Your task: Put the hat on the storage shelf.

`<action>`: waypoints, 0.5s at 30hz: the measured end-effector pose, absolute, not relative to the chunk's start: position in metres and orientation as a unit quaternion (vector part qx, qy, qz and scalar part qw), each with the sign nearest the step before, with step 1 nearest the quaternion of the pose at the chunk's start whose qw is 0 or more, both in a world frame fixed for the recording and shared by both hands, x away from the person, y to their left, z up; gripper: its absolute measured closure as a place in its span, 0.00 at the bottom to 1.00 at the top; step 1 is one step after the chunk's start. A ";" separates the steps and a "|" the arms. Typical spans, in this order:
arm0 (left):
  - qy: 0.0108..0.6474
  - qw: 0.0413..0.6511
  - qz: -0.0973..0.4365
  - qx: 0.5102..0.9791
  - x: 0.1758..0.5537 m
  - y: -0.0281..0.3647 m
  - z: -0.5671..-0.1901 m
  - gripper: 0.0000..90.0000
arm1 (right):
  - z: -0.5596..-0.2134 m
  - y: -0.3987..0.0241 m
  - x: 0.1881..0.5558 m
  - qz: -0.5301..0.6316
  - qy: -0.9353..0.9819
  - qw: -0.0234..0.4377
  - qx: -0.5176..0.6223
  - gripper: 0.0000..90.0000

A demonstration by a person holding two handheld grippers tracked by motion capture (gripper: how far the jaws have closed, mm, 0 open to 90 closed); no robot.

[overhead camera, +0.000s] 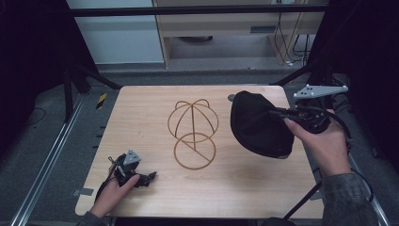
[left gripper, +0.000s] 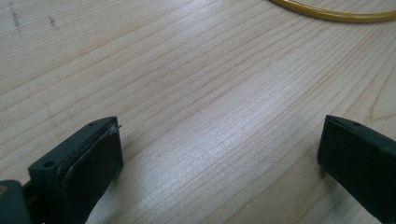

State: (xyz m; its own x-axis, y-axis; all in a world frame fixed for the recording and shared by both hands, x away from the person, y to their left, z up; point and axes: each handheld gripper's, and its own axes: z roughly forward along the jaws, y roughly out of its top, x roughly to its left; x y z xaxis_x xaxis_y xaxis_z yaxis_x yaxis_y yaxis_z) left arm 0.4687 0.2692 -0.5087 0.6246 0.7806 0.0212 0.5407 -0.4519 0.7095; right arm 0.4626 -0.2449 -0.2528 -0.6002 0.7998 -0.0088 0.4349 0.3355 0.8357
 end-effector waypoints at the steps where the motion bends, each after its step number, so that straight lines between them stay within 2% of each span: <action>1: 0.396 0.342 0.175 0.834 0.469 0.269 -0.509 0.00 | -0.250 -0.244 0.462 0.424 0.788 0.218 0.390 0.87; 15: 0.399 0.344 0.175 0.832 0.468 0.269 -0.509 0.00 | -0.217 -0.230 0.460 0.448 0.779 0.236 0.371 0.87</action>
